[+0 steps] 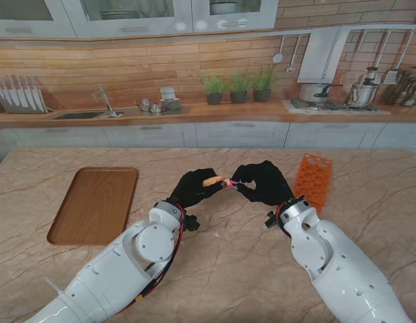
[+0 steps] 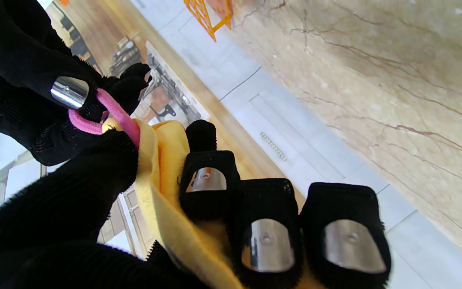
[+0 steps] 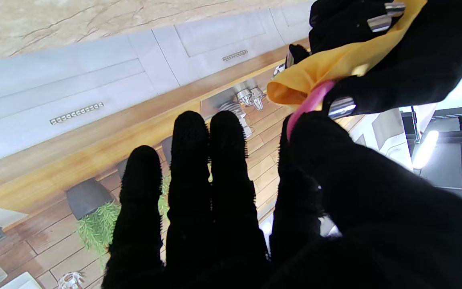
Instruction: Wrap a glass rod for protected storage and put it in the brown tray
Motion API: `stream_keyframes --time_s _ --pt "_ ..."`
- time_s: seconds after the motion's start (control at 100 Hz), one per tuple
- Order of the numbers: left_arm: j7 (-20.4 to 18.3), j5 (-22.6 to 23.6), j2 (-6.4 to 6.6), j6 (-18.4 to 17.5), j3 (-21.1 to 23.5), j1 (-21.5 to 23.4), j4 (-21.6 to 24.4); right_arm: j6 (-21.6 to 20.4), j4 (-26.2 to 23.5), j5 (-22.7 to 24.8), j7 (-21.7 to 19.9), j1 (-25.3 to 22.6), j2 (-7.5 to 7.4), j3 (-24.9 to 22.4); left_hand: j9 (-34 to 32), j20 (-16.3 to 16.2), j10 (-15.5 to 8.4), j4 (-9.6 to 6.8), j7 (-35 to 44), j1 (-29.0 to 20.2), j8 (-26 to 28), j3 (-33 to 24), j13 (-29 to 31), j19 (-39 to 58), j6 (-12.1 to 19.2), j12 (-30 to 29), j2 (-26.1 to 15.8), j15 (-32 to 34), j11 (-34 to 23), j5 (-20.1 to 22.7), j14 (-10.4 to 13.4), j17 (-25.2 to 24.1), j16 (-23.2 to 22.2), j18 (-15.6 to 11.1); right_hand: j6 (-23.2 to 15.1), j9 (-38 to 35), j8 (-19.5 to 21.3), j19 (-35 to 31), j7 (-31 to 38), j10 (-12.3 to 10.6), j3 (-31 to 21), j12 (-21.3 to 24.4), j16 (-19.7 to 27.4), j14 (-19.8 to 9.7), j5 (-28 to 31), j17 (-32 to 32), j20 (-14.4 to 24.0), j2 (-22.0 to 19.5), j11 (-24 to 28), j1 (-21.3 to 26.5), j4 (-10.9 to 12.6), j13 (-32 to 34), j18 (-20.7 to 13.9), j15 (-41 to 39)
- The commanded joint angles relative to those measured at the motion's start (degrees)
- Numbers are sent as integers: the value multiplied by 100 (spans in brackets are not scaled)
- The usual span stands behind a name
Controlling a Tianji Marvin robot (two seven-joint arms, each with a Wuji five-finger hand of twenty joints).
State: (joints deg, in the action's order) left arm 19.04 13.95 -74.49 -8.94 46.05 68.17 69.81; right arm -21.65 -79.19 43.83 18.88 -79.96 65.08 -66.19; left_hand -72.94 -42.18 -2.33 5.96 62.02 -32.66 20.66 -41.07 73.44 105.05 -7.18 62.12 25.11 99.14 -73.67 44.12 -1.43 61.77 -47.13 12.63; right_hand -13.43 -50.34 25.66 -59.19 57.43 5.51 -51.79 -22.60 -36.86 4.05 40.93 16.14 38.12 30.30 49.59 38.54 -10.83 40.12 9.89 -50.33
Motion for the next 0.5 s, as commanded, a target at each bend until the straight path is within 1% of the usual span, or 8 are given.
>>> stream_keyframes --time_s 0.0,0.12,0.22,0.49 --pt "-82 -31 21 -6 -11 26 36 -78 -17 44 67 14 -16 -23 -396 -145 -762 -289 16 -774 -37 -869 -50 1493 147 98 303 511 -732 59 468 98 -62 -81 -407 3 131 -174 404 -40 -129 68 -15 -222 126 29 -53 -280 96 151 -150 13 -41 -106" --pt "-181 -58 40 -15 -36 20 56 -133 2 121 108 32 -27 -51 -396 -169 -763 -292 -1 -755 -55 -897 -50 1493 149 93 316 526 -751 96 474 100 -62 -78 -438 5 129 -182 412 -49 -111 68 -7 -227 115 34 -65 -289 97 153 -161 10 -44 -103" --pt "-222 -83 44 -10 -49 21 69 -176 21 171 127 49 -36 -64 -393 -200 -773 -268 5 -764 -41 -888 -50 1493 81 84 281 540 -768 74 475 101 -61 -76 -461 9 132 -189 422 -51 -99 69 -2 -230 116 39 -74 -296 95 158 -167 10 -48 -102" --pt "-355 -141 73 1 -68 42 124 -283 121 358 220 134 -64 -40 -392 -249 -763 -233 1 -788 -35 -852 -51 1493 108 68 229 565 -780 43 451 101 -58 -59 -542 21 124 -214 420 -40 -24 72 18 -219 96 36 -100 -330 85 183 -176 13 -52 -97"
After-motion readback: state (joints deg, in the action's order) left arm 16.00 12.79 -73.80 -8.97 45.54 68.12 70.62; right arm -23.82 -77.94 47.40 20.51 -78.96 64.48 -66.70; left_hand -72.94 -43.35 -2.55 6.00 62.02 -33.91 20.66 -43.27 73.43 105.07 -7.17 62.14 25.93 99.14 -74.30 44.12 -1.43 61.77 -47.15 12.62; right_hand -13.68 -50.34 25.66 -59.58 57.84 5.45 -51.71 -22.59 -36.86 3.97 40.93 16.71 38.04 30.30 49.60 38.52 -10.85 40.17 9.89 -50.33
